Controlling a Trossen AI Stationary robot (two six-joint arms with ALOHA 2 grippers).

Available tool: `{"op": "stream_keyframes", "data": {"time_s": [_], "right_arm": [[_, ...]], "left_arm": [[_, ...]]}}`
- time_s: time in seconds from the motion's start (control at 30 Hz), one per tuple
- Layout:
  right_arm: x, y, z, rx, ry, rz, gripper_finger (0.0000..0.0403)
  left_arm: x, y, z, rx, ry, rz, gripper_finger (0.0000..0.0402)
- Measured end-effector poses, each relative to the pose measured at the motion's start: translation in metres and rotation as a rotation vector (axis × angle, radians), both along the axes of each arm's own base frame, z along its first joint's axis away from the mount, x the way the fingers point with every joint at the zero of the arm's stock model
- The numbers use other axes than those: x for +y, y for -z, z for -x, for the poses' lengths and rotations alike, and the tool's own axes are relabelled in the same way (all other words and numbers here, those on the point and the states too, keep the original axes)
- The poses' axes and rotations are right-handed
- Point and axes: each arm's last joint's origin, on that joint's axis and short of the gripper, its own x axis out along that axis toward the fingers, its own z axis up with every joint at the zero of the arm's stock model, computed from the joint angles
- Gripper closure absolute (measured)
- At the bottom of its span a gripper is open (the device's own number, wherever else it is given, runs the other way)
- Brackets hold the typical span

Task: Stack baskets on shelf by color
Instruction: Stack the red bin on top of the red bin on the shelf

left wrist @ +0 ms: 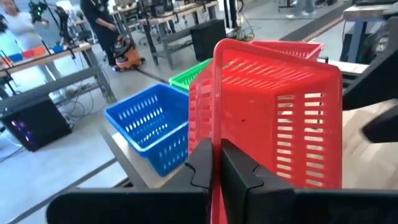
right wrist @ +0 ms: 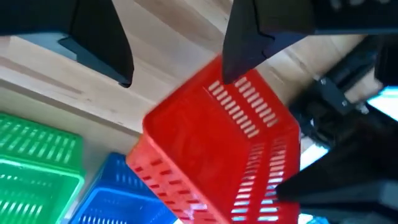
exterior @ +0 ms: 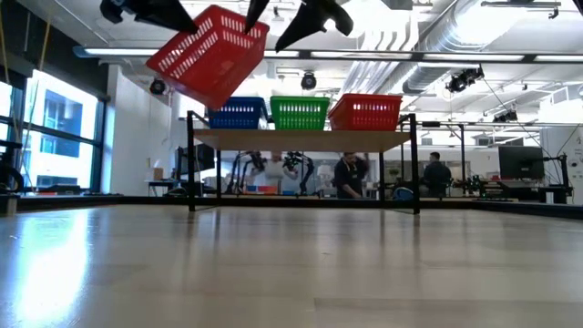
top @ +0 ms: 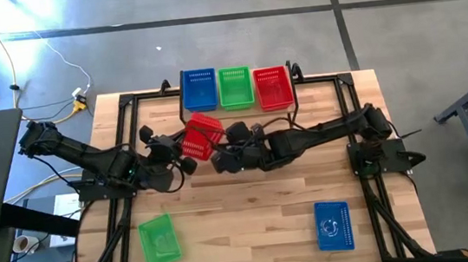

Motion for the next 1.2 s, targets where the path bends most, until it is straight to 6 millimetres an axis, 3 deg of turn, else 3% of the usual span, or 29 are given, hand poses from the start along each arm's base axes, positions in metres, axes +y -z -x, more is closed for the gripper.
{"op": "stream_keyframes", "data": {"time_s": [0.53,0.67,0.93,1.2], "right_arm": [[-0.010,0.006,-0.006,-0.026,0.080,0.018,0.0181],[-0.011,0.005,-0.005,-0.015,0.095,0.072,0.0231],[-0.012,0.004,-0.005,0.039,0.062,0.152,0.0388],[-0.019,0.004,-0.006,0.074,0.055,0.187,0.0397]], "left_arm": [[-0.003,-0.013,-0.009,-0.038,0.038,-0.036,0.0401],[-0.003,-0.014,-0.010,-0.044,0.065,-0.022,0.0401],[-0.004,-0.015,-0.011,-0.052,0.076,-0.016,0.0396],[-0.004,-0.014,-0.012,-0.044,0.096,-0.011,0.0350]]}}
